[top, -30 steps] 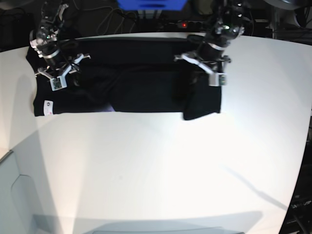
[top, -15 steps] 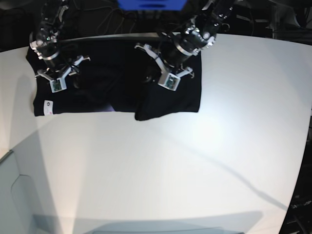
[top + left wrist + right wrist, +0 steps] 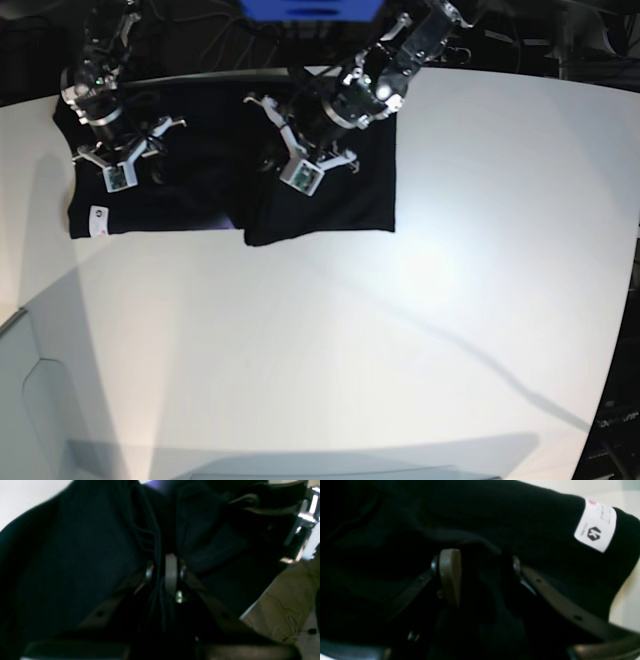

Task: Fold the T-shirt properly
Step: 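Fold the held strip end over toward the right gripper with the left gripper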

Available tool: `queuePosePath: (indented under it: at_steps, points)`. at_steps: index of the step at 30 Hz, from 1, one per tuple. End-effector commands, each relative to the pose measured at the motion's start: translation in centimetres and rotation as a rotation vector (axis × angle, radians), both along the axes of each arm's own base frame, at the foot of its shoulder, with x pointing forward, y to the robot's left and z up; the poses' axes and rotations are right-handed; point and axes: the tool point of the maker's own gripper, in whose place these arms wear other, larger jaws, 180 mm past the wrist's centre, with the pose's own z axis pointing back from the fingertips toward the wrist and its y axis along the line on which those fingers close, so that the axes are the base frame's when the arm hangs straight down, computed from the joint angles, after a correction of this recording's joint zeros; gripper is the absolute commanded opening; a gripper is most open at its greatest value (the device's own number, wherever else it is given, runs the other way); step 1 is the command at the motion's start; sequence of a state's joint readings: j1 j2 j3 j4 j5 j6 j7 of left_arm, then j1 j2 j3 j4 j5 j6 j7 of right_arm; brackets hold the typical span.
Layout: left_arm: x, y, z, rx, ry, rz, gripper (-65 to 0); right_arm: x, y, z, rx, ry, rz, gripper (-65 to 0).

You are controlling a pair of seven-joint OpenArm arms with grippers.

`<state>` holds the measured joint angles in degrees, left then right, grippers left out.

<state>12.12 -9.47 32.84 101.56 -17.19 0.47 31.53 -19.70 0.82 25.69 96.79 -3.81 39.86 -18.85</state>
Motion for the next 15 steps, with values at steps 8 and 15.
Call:
queuePosePath:
  at_steps: [8, 15]
  points:
    - [0.4, -1.8, 1.2, -0.042, -0.031, -0.025, -65.0, 0.7, 0.0, 1.2, 0.009, -0.050, 0.006, -38.3]
    - [-0.1, -3.6, 1.0, -0.026, -0.046, -0.108, -65.0, 0.7, 0.0, 1.2, 0.009, -0.050, 0.006, -38.3]
